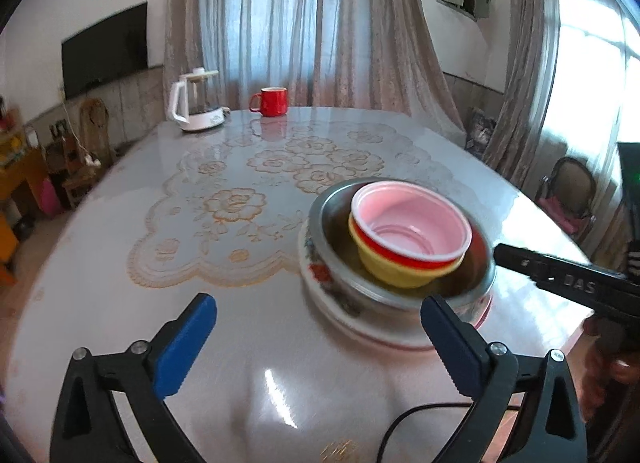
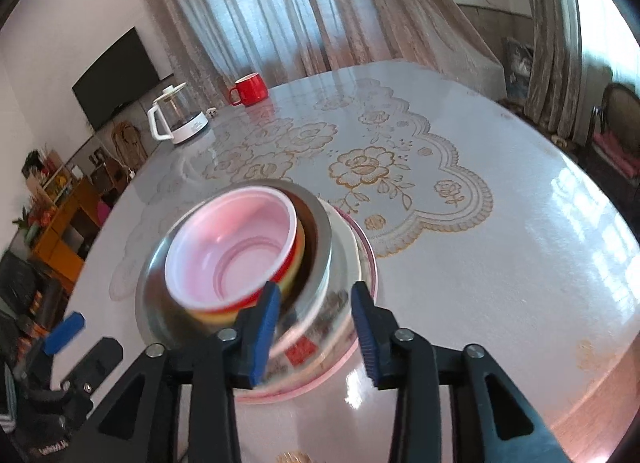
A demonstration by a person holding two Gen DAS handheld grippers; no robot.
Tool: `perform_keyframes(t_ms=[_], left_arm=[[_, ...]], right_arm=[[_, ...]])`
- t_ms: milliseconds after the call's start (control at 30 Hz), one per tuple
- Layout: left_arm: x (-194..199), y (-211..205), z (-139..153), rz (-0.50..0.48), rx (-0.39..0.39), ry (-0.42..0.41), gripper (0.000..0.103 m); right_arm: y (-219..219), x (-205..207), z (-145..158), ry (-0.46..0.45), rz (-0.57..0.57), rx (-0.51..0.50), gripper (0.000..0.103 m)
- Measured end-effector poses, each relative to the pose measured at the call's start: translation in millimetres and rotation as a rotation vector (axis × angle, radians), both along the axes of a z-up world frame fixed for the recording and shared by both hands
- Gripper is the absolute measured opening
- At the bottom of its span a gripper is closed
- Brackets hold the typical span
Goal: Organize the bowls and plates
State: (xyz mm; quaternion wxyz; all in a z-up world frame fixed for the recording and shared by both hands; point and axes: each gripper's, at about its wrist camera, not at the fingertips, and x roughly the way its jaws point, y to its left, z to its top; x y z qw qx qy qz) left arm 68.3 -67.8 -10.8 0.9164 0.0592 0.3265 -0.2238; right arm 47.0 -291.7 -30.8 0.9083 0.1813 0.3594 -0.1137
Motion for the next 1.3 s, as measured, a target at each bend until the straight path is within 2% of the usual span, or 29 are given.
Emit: perform_keyframes(t_ms=[133, 200, 300, 467, 600, 733, 933, 1300], left_arm=[[-20, 9, -3, 0.059, 0.053, -0.045, 0.103], [-28, 14, -3, 0.106, 0.084, -0.073, 0.103], [-39, 23, -2, 0.151, 0.095, -0.103, 0.103], [-42, 36, -4, 0.172, 0.026, -0.012, 0.103], [-51, 48, -4, 0.15, -0.095, 0.04, 0.103], [-56, 49, -2, 0.198, -0.072, 0.023, 0.103], [-60, 47, -4, 0.2, -0.049, 0.022, 0.103], [-52, 45, -11, 0.197, -0.019, 0.041, 0.103]], right_arm=[[15, -19, -1, -0.006, 0.009, -0.055, 0.045], [25, -31, -2, -0.013, 0.007, -0.084, 0.051], [40, -48, -5, -0.021, 0.003, -0.129, 0.053], [56, -71, -12, -0.033, 0.008, -0.147, 0.053], [65, -82, -9, -0.071, 0.002, -0.163, 0.053], [74, -84, -7, -0.08, 0.024, -0.183, 0.053], [86, -79, -14, -0.052, 0.078, -0.178, 0.053], [85, -79, -17, -0.042, 0.068, -0.169, 0.053]])
